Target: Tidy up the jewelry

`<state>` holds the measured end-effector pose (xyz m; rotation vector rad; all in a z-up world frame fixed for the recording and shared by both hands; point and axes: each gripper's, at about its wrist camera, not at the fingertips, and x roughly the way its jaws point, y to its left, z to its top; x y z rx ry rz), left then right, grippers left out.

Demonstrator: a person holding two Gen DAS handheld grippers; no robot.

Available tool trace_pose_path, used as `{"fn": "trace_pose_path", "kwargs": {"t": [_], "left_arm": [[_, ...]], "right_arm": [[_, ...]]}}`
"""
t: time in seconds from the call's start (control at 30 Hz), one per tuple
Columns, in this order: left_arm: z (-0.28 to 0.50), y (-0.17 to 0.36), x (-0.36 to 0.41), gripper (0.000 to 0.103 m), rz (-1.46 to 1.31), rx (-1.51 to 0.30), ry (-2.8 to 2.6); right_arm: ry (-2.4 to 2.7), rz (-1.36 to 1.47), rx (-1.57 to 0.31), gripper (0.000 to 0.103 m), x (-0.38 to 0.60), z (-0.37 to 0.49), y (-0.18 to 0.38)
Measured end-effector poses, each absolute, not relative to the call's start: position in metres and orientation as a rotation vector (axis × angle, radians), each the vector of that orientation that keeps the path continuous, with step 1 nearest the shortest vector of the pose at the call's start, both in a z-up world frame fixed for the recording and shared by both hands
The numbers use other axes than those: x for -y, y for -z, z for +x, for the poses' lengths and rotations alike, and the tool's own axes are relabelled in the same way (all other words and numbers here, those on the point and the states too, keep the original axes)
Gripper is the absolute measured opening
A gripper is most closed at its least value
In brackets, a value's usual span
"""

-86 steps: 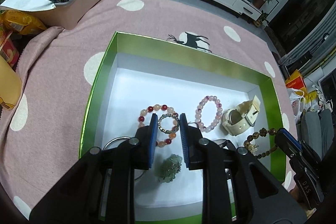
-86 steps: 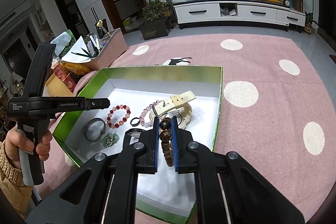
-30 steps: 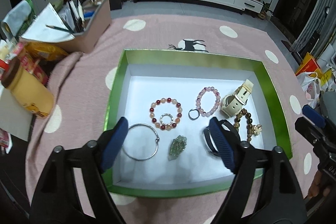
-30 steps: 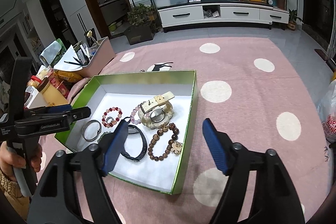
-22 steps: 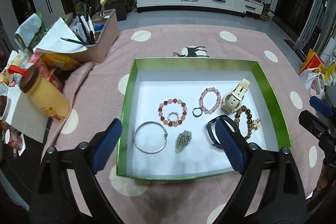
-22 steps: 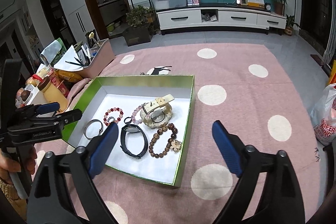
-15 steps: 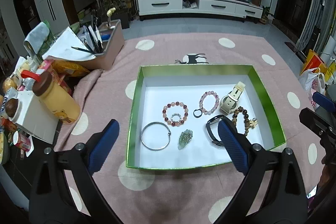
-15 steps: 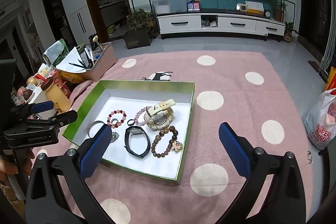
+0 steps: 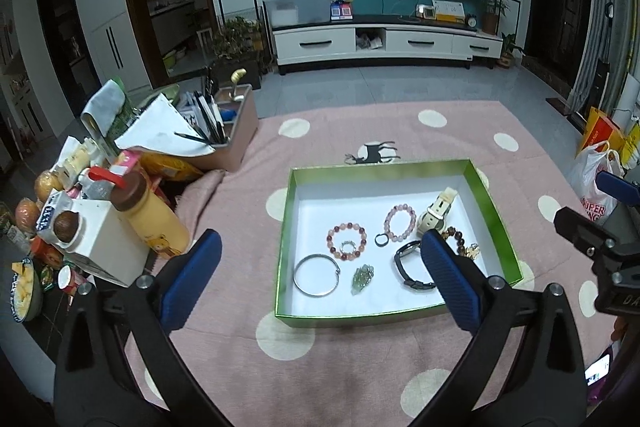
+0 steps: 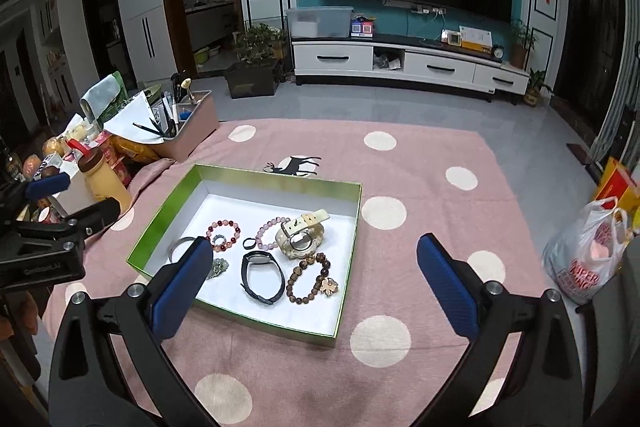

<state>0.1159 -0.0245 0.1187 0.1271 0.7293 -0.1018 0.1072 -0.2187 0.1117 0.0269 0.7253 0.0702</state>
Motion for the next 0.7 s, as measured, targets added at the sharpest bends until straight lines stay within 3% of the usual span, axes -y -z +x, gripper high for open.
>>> {"fn": "trace_pose_path", "kwargs": {"t": [0.7], "left_arm": [[0.138,-0.134,0.021,0.101,0.068,-0.821,0.062]], "right_arm": [[-0.075,-0.033,-0.751,0.102,0.199,0.124,-0.133]]}}
